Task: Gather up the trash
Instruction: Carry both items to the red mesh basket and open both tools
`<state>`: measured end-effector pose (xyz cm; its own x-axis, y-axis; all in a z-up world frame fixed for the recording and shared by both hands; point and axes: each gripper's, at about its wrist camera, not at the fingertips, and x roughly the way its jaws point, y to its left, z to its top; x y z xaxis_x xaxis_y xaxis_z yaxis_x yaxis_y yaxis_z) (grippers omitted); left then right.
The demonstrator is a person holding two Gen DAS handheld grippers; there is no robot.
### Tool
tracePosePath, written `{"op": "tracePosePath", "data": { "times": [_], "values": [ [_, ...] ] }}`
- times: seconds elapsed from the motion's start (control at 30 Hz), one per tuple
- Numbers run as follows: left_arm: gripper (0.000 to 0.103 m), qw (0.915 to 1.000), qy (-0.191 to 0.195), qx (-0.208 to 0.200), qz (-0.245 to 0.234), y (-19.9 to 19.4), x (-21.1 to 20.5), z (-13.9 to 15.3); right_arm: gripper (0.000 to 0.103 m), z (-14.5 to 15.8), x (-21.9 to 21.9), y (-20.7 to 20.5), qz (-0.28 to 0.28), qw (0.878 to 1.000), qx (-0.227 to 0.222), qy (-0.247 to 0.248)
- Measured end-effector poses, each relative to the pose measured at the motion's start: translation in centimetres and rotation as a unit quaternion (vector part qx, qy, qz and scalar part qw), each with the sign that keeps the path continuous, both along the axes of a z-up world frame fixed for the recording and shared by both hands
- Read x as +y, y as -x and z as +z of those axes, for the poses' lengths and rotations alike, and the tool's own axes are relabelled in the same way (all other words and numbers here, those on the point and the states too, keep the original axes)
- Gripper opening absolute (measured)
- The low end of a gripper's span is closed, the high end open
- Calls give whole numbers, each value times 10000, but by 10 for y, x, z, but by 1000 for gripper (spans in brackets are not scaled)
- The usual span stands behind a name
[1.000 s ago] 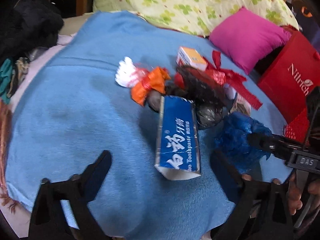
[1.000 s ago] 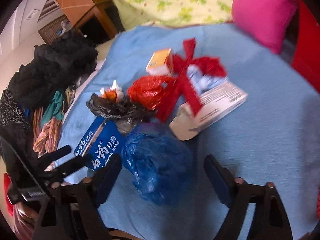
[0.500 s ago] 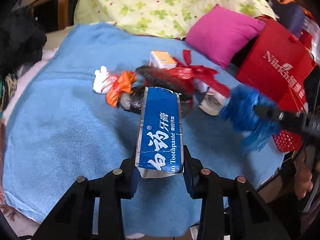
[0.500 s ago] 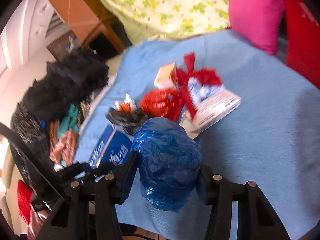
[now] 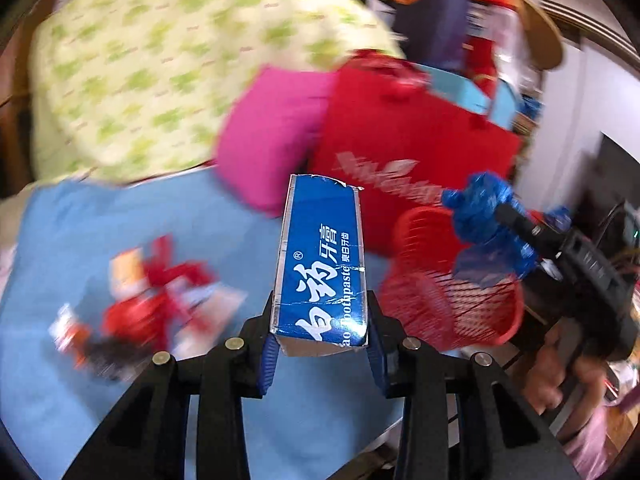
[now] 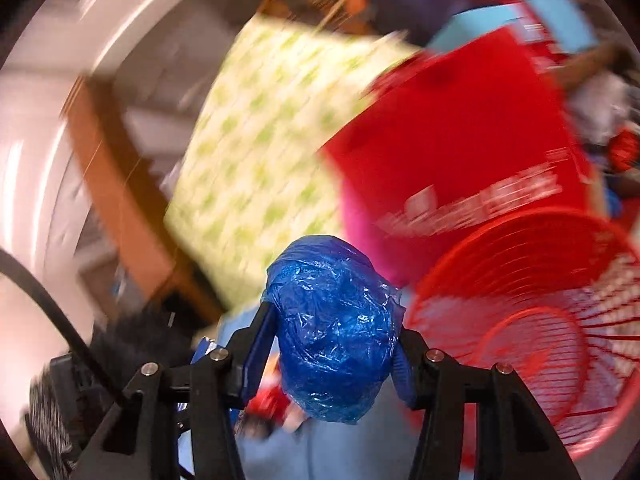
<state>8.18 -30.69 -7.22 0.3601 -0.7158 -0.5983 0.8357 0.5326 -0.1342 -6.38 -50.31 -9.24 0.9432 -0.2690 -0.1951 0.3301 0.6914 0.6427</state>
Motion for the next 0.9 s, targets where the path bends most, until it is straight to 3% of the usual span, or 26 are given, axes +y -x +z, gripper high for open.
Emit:
{"op": "tracePosePath", "data": {
  "times": [0.1, 0.2, 0.33, 0.43, 0.7, 0.9],
  "values": [
    [40, 9992, 3, 1, -403, 8, -53, 1, 56, -15, -27, 25, -398, 9979, -92, -504],
    [41, 9967, -53, 286, -756, 6, -104, -9, 57, -30, -46, 37, -661, 9940, 9, -868],
    [43, 9951, -375, 223, -883, 7, -155, -27, 61, -37, -74, 55, -893, 9889, 75, -1187],
    [55, 9946, -596, 135, -835, 2, -173, -36, 68, -43, -82, 57, -1004, 9849, 172, -1397],
    [61, 9945, -807, -624, -247, -1, -140, -22, 68, -35, -75, 48, -866, 9908, 269, -1008],
    [64, 9826, -1146, -1297, 671, -16, -82, -8, 68, -12, -39, 28, -605, 9978, 214, -170]
  ]
}}
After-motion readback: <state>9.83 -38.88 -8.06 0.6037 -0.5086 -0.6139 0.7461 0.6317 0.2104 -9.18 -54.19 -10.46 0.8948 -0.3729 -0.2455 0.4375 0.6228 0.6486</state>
